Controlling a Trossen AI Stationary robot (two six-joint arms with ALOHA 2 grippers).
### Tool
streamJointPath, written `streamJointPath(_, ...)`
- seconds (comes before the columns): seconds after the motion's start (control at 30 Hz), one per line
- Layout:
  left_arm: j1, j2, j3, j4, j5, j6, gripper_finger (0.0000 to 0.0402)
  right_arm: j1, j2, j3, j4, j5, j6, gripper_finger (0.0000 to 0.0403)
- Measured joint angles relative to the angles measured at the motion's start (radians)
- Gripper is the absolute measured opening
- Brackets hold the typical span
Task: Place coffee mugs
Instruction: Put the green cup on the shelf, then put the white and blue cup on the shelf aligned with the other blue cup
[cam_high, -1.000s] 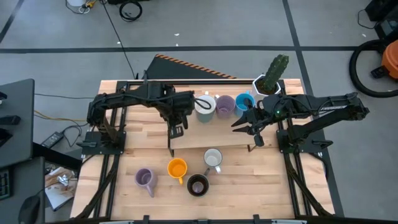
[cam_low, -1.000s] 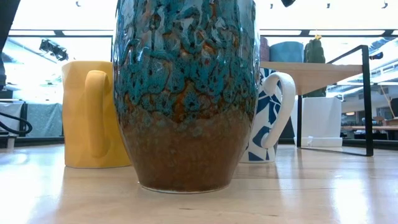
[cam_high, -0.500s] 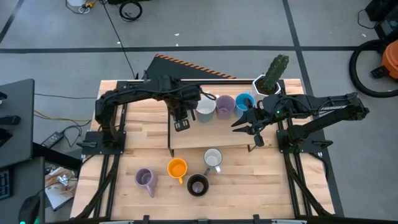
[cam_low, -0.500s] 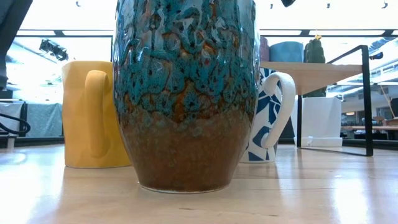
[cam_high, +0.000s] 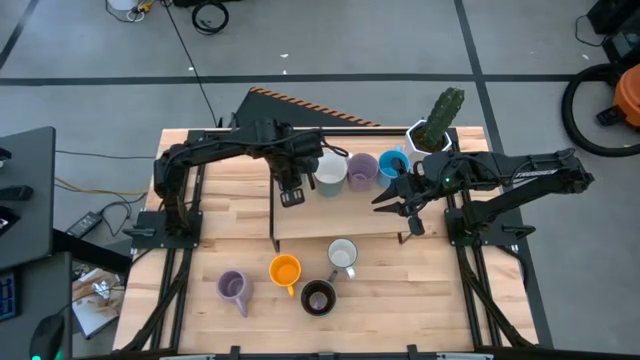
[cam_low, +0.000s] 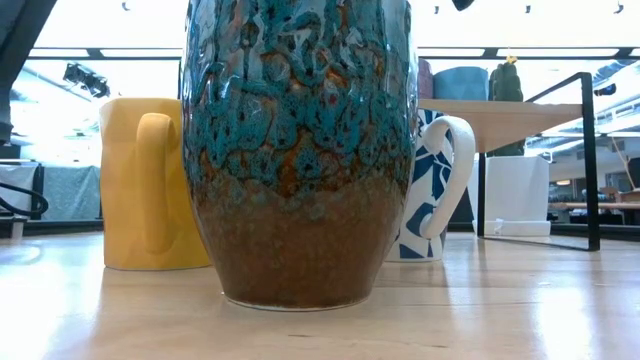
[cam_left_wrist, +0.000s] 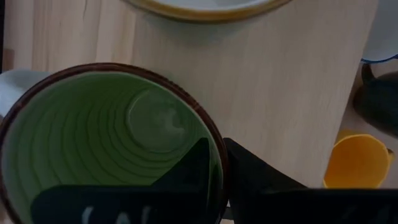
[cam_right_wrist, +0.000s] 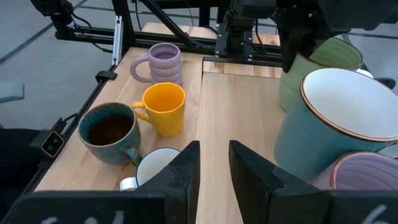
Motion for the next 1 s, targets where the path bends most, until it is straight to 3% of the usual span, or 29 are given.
streamJointPath(0.27, -0.022, 0.000, 0.000, 0.023, 0.000, 0.011, 0.0072, 0.000, 0.000, 0.000, 0.000, 0.000, 0.000, 0.0091)
streamJointPath(0.67, -0.033, -0.041, -0.002, 0.027, 0.001, 0.013, 0.0181, 0.000, 0.000, 0.000, -0.001, -0.001, 0.000, 0.0091)
streamJointPath(1.0, -0.053, -0.160, -0.002, 0.137, -0.064, 0.027, 0.0178, 0.000, 0.000, 0.000, -0.015, -0.001, 0.003, 0.0091)
